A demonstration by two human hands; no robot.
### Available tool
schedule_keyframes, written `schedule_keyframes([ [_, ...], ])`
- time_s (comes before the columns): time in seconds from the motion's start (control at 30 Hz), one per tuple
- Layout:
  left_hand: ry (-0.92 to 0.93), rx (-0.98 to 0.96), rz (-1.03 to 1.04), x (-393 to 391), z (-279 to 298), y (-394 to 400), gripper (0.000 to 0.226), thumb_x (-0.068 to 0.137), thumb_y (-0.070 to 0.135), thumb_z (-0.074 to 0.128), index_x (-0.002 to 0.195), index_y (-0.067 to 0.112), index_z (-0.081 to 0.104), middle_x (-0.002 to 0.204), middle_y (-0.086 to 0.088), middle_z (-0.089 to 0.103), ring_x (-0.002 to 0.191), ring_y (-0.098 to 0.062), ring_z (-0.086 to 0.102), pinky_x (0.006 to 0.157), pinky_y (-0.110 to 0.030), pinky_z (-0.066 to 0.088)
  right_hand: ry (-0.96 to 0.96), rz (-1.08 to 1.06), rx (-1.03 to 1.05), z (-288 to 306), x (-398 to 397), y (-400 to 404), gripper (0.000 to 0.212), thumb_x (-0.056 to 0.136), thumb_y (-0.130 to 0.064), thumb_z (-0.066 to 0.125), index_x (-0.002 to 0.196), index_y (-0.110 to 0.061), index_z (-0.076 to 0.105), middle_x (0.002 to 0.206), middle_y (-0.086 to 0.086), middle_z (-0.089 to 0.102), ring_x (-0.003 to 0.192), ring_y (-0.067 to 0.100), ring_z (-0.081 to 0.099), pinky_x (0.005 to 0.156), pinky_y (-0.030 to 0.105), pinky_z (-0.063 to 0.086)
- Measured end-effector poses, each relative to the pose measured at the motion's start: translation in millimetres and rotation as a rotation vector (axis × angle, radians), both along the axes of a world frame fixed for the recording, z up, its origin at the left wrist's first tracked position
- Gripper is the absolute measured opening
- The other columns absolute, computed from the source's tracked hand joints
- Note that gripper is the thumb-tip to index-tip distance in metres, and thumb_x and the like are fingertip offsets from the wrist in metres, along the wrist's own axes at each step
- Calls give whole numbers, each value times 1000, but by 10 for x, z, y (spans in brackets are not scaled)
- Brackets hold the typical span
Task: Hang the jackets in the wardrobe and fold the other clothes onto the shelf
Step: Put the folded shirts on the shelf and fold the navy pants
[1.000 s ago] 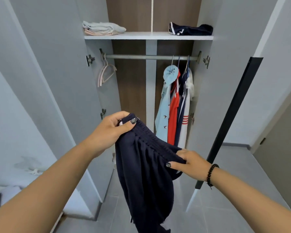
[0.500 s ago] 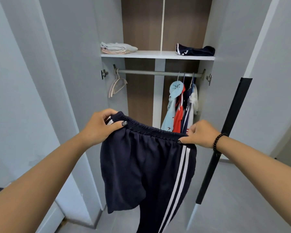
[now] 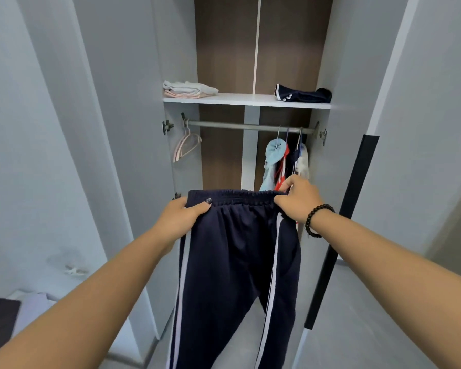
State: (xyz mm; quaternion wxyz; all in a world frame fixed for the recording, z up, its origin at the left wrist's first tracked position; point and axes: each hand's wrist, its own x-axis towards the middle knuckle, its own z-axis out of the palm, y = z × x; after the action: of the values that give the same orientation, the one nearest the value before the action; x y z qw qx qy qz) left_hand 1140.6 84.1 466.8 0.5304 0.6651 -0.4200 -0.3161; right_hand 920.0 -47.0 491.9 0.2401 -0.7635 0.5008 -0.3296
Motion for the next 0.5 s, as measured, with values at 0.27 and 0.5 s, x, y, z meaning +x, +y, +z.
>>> schedule_keyframes([
  [0.27,195,-139,-74,-345,10,81,23,94,35,61,113,24,68,106,3,74,99,-17,70,87,-36,56,-158,122,127,198,328,400,12,80,-10,62,77,-19,56,70,0,60,49,9,60,36,15,41],
  [0.5,164,-189,-226,-423,159,128,27,99,34,51,117,18,64,105,-6,74,99,-27,70,90,-46,56,-383,290,303,441,436,735,3,89,-18,61,90,-17,58,76,6,61,72,19,66,57,34,60],
])
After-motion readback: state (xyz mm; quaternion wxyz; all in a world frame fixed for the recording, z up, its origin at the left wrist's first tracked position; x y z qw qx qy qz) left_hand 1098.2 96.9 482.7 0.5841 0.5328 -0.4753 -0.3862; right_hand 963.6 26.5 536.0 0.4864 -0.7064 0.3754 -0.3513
